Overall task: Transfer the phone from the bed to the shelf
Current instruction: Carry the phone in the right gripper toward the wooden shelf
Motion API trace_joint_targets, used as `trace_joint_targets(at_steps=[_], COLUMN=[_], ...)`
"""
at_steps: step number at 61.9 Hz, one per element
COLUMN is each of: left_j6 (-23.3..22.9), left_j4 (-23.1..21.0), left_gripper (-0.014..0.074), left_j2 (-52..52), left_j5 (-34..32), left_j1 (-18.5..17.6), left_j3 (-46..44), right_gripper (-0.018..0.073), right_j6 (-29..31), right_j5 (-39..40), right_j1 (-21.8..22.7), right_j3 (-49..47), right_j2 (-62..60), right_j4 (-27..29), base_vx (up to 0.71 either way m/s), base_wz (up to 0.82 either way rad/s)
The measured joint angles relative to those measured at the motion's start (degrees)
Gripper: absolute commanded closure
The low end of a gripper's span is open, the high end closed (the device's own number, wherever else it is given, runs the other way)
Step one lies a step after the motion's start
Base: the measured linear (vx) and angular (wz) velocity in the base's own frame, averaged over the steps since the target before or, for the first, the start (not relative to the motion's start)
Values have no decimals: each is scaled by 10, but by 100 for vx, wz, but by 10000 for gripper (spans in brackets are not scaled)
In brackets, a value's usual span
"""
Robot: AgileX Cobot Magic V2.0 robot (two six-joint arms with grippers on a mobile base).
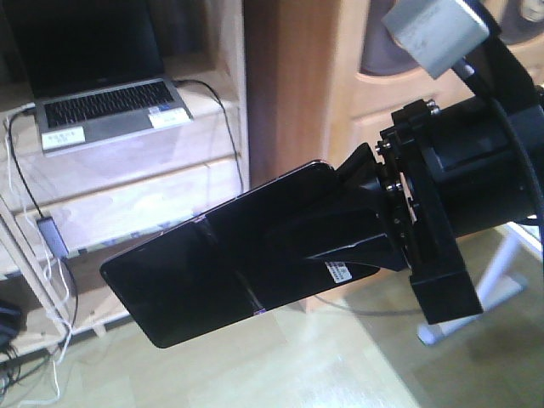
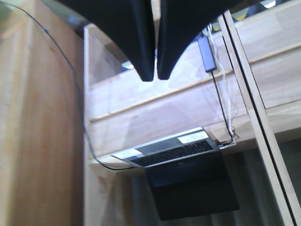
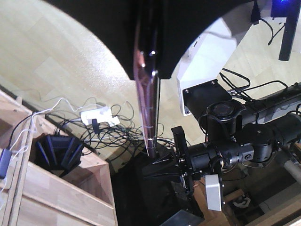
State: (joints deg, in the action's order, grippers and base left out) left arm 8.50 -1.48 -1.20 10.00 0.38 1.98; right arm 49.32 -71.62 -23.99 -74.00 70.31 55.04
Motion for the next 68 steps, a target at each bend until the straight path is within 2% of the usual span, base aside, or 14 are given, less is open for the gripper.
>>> trace_joint_targets(at_steps=[68], left_j6=[0], left_j4=[0], left_gripper=[595], left_j2=[0], left_j5=[0], left_j1=[0], left_j3=[0], right_gripper=[561], right_j6=[0], right_j5=[0], right_j1=[0], right_j3=[0], right_j2=[0], right_j4=[0], base_vx=[29], base_wz=[31])
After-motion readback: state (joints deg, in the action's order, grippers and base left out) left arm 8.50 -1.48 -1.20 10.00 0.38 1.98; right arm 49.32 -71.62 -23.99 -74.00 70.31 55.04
